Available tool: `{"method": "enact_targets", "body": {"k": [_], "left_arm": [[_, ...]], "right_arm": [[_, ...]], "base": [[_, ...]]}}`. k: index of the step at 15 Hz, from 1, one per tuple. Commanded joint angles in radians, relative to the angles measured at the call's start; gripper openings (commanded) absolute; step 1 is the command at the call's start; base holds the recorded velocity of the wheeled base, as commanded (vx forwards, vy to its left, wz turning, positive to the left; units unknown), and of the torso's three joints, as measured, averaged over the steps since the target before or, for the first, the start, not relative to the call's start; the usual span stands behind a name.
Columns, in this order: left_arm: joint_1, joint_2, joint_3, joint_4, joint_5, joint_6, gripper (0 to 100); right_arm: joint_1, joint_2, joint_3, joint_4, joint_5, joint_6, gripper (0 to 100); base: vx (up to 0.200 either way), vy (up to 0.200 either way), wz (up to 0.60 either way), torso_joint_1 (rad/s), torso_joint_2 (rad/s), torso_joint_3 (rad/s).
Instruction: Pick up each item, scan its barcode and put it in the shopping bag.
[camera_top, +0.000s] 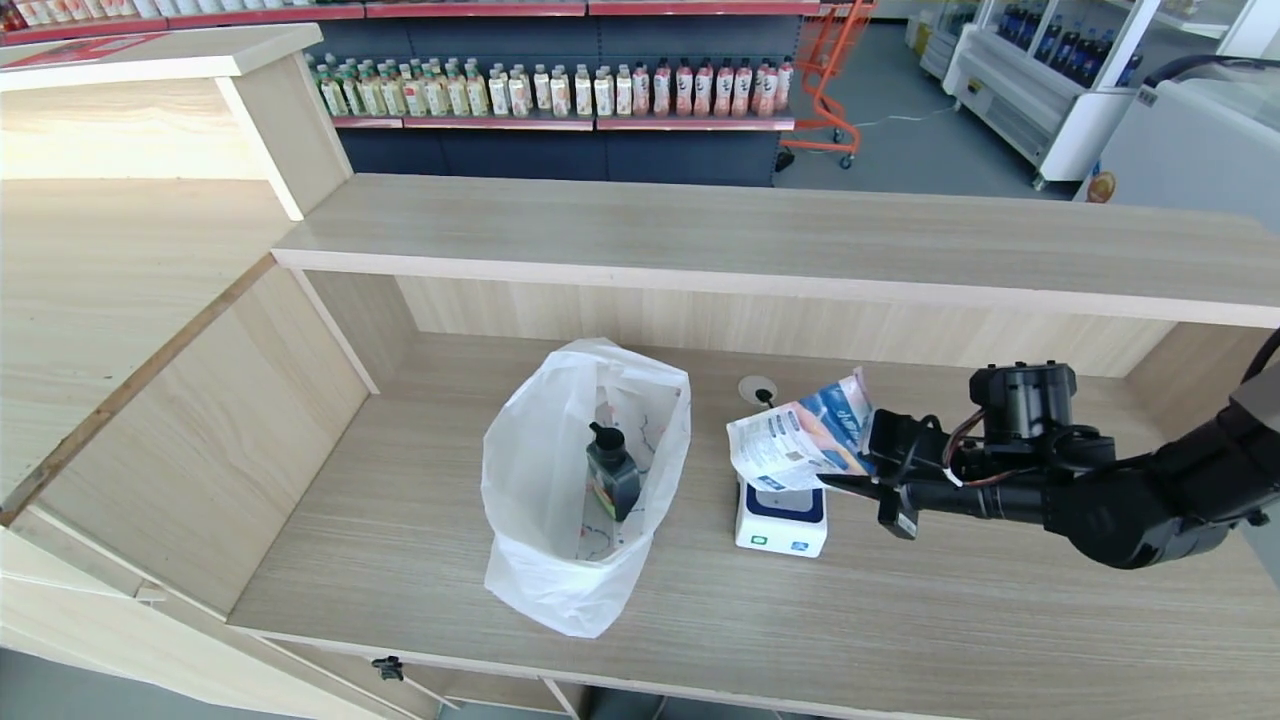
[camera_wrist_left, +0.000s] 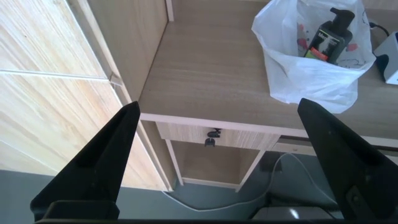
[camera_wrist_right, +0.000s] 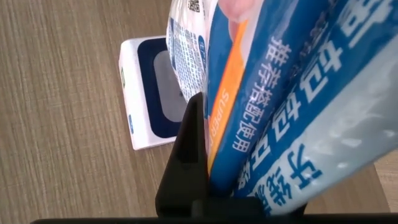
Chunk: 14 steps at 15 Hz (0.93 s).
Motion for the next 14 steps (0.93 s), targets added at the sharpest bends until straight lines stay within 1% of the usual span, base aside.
{"method": "enact_targets", "body": {"k": [1,4,6,7,9,10,11,13,14], "left_arm": [[0.000,0.000,0.000,0.000,0.000,0.000,100],[0.000,0.000,0.000,0.000,0.000,0.000,100],[0.000,0.000,0.000,0.000,0.000,0.000,100],[0.000,0.000,0.000,0.000,0.000,0.000,100],[0.000,0.000,0.000,0.000,0.000,0.000,100],[0.000,0.000,0.000,0.000,0.000,0.000,100],[0.000,0.000,0.000,0.000,0.000,0.000,100],[0.000,0.000,0.000,0.000,0.000,0.000,100],[0.000,0.000,0.000,0.000,0.000,0.000,100]], "right_arm": [[0.001,0.022,0.003,-0.016,0.000,-0.001,0],[0.002,0.012,-0.005,-0.018,0.000,0.013,0],[0.004,-0.027,0.000,-0.018,0.003,0.081,0],[0.018,-0.080,0.010,-0.018,0.025,0.225,0],[0.076,-0.248,0.047,-0.012,0.034,0.631,0],[0.108,-0.323,0.064,0.002,0.026,0.791,0],[0.134,-0.398,0.078,0.060,0.014,0.895,0],[0.151,-0.493,0.084,0.228,-0.017,0.958,0],[0.156,-0.515,0.092,0.264,-0.026,0.986,0]], "base": [[0.000,0.000,0.00,0.000,0.00,0.000],[0.000,0.000,0.00,0.000,0.00,0.000],[0.000,0.000,0.00,0.000,0.00,0.000],[0.000,0.000,0.00,0.000,0.00,0.000],[0.000,0.000,0.00,0.000,0.00,0.000],[0.000,0.000,0.00,0.000,0.00,0.000],[0.000,0.000,0.00,0.000,0.00,0.000],[0.000,0.000,0.00,0.000,0.00,0.000],[0.000,0.000,0.00,0.000,0.00,0.000]]}}
